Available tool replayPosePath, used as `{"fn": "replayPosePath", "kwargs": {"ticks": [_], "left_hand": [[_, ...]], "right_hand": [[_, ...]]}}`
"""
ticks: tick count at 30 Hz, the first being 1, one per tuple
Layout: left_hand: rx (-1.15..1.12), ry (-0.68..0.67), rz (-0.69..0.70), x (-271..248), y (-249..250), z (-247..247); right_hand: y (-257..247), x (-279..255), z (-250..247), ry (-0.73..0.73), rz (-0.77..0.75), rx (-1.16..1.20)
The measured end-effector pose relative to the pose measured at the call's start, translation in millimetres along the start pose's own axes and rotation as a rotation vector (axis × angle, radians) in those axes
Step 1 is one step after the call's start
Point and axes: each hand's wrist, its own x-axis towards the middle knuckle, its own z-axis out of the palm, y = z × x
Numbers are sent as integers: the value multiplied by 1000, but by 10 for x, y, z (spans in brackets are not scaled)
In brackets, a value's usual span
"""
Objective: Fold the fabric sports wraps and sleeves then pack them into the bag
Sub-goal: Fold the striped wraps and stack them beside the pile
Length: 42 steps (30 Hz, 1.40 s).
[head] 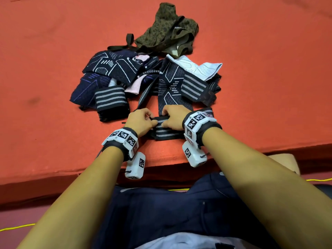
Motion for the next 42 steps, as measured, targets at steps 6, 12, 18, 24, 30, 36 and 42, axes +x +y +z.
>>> {"fn": "replayPosePath", "kwargs": {"ticks": [6,12,18,24,30,36,42], "left_hand": [[35,66,-87,35,-129,-93],[-34,9,-110,14,-294,-101],[-78,14,-49,72,-307,-49],[-166,-54,-74,70,-337,-44],[-179,-47,-60,53,-358,-9],[-91,-22,-41,45,-333,-23],[108,59,-44,49,-330,-71]], "right_hand": [[-4,99,176,66,81,93],[-33,147,136,83,176,242],[-146,208,162,120,279,277],[-254,213,224,196,274,300],[-295,195,278,208,254,190],[-287,167,312,207,177,71],[-319,126,288,119,23,0]]}}
